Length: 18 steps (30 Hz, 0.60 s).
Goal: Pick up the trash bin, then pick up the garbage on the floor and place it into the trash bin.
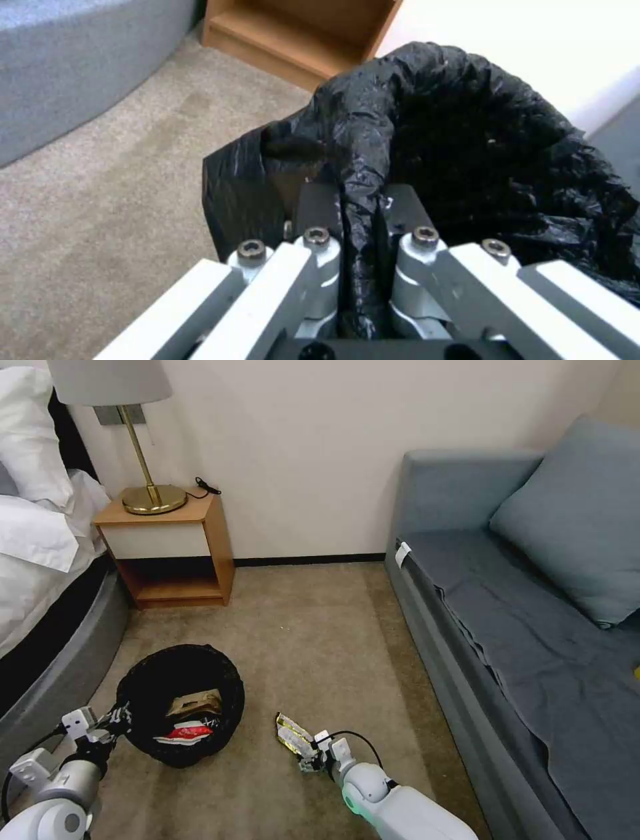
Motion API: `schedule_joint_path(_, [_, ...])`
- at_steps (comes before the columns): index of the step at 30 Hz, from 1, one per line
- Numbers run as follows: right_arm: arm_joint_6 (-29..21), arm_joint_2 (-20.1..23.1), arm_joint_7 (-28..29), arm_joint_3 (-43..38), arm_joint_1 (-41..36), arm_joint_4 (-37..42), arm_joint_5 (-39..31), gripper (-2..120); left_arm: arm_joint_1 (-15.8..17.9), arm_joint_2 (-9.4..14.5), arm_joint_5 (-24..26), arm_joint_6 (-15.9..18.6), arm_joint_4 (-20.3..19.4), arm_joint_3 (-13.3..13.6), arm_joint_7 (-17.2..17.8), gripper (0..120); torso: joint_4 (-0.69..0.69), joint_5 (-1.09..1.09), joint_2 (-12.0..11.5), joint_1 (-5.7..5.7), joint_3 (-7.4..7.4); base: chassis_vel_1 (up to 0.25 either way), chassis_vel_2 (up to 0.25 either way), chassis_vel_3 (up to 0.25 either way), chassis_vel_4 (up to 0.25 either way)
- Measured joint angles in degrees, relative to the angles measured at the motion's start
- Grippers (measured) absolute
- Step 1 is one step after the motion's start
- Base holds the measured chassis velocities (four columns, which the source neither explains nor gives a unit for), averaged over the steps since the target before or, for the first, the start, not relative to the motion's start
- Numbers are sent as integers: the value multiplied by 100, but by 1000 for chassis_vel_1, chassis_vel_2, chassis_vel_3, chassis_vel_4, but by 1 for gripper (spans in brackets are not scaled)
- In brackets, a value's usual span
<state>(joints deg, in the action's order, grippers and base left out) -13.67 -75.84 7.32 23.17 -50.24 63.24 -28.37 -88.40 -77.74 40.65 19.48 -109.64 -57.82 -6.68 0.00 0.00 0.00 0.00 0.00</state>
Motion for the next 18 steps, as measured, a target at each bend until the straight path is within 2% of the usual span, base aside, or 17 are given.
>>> schedule_joint_path(13, [74,-38,-31,118,-45,14,60,100,9,-48,-27,-9,0,-2,0,5,0,0,0,0,0,0,0,0,0])
schedule_joint_path(18, [105,-45,-48,123,-44,-13,80,88,7,-57,-28,-9,-2,2,0,5,0,0,0,0,0,0,0,0,0])
